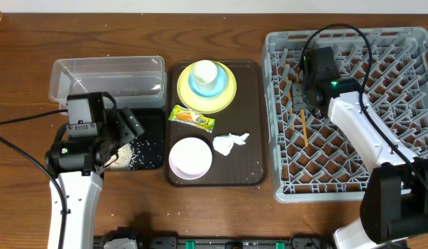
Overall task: Sort waste into correct bins and load items into the dishwasher rack
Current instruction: 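Release the chopstick and lift the right gripper above the rack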
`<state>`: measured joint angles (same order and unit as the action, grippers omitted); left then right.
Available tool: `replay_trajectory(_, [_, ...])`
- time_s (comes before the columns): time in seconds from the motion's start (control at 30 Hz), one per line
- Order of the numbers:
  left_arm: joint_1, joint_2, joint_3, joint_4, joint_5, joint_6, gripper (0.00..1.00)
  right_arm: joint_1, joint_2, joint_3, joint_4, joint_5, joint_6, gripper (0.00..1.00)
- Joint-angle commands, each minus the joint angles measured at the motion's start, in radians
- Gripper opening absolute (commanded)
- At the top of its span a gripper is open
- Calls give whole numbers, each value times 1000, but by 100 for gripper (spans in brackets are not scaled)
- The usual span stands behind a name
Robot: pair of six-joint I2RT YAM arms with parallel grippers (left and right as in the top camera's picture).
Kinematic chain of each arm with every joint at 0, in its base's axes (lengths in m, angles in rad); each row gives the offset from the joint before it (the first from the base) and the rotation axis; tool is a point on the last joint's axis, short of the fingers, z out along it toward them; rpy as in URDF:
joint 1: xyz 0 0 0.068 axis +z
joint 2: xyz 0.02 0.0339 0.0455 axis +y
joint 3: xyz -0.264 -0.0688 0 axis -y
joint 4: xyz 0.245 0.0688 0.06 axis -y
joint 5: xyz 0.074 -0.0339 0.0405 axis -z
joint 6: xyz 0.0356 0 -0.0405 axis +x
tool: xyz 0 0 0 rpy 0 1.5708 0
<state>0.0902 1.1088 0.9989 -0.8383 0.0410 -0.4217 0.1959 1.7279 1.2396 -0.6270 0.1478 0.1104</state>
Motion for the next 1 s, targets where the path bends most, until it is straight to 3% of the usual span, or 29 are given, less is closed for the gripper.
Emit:
replay_trajectory(0.0, [5,-3,13,-3,-16,2,93,-5,-8,23,2,2,-23,21])
replay_trajectory(0.13, [5,-3,13,-3,-16,2,93,12,-45,67,-6,-123,-22,22])
replay_trajectory(0.37, [5,-3,13,-3,-16,2,93,96,-116,87,32,-504,-22,21])
replay_trajectory(0.5, [5,-3,13,-3,-16,2,93,185,-113,87,-3,-509,-26,25])
replay_trajectory(0.97, [5,-3,13,-3,-16,2,93,422,-54,85,-159,-384,-303,40])
